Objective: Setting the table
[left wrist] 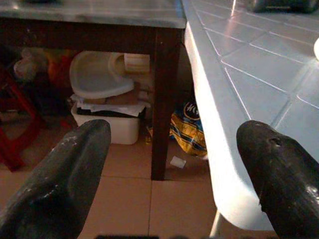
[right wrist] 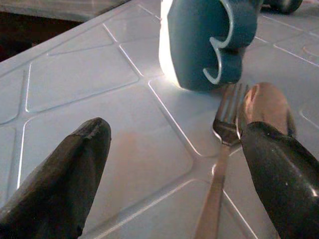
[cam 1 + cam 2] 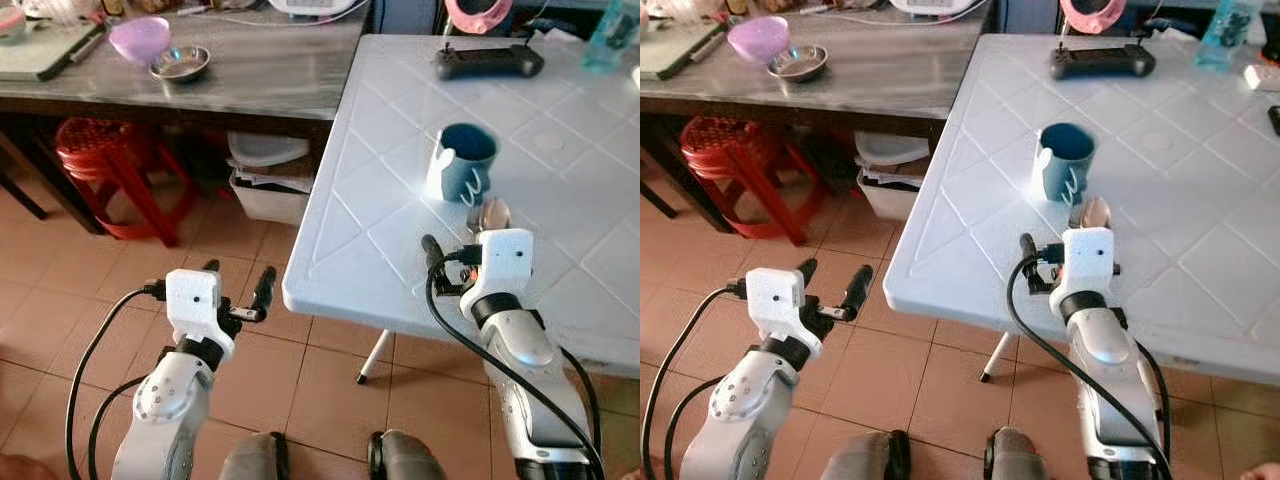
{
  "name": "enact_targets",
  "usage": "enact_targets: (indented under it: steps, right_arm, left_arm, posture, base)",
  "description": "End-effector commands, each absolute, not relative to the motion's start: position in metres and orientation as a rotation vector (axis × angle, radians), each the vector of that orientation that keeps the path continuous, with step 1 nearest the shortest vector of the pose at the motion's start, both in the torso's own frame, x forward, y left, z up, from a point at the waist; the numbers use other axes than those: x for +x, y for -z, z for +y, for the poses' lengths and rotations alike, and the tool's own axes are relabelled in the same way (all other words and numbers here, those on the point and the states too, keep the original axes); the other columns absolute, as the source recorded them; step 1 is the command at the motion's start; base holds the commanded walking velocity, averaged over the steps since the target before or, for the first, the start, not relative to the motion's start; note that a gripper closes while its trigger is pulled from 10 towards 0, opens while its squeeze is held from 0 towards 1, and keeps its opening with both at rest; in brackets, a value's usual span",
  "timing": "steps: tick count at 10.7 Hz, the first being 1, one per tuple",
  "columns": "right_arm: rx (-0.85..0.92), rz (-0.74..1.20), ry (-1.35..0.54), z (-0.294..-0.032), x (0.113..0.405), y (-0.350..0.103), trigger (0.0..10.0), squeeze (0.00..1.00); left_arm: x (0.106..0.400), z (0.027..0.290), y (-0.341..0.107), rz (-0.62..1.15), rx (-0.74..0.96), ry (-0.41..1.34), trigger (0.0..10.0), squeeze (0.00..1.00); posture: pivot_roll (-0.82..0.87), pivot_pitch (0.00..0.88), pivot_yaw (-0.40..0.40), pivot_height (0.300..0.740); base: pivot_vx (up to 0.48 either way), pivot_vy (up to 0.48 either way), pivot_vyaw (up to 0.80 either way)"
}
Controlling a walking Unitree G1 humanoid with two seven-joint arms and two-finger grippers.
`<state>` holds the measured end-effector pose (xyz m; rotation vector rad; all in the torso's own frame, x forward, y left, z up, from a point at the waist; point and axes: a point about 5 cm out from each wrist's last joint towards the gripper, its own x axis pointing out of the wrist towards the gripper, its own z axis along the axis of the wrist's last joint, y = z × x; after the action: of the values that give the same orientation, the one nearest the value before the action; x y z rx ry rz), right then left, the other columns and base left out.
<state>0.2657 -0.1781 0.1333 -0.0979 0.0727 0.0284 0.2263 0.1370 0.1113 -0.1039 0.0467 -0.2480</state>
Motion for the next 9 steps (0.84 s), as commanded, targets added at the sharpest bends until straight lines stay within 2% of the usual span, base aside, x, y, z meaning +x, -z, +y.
enact_targets:
  steps: [1, 5, 6, 7, 8, 9]
  right_arm:
    - [-0.094, 0.089, -0.029, -0.176, 0.265, -0.132, 10.0, 0.00]
    - [-0.071, 0.166, 0.033, -0.183, 0.260, -0.120, 10.0, 0.00]
    - [-0.064, 0.184, 0.035, -0.182, 0.261, -0.119, 6.6, 0.00]
    - [-0.051, 0.216, 0.049, -0.183, 0.259, -0.115, 0.2, 0.00]
    - [-0.036, 0.233, 0.065, -0.184, 0.257, -0.114, 0.0, 0.00]
    - [-0.020, 0.223, 0.071, -0.184, 0.256, -0.118, 4.9, 0.00]
  left_arm:
    - [0.224, 0.141, -0.113, 0.047, -0.091, 0.239, 10.0, 0.00]
    - [0.222, 0.141, -0.113, 0.057, -0.088, 0.249, 10.0, 0.00]
    - [0.222, 0.141, -0.113, 0.056, -0.088, 0.250, 10.0, 0.00]
    - [0.222, 0.141, -0.113, 0.056, -0.089, 0.249, 10.0, 0.00]
    - [0.221, 0.141, -0.114, 0.057, -0.089, 0.249, 10.0, 0.00]
    - [0.221, 0.141, -0.114, 0.058, -0.092, 0.254, 10.0, 0.00]
  posture:
    - [0.02, 0.143, 0.074, 0.740]
    - [0.02, 0.157, 0.083, 0.740]
    - [0.02, 0.161, 0.081, 0.740]
    - [0.02, 0.161, 0.081, 0.740]
    - [0.02, 0.164, 0.080, 0.740]
    - [0.02, 0.169, 0.079, 0.740]
  base:
    - [0.000, 0.000, 0.00]
    - [0.000, 0.000, 0.00]
    - [0.000, 0.000, 0.00]
    - [0.000, 0.000, 0.00]
    - [0.000, 0.000, 0.00]
    - [0.000, 0.000, 0.00]
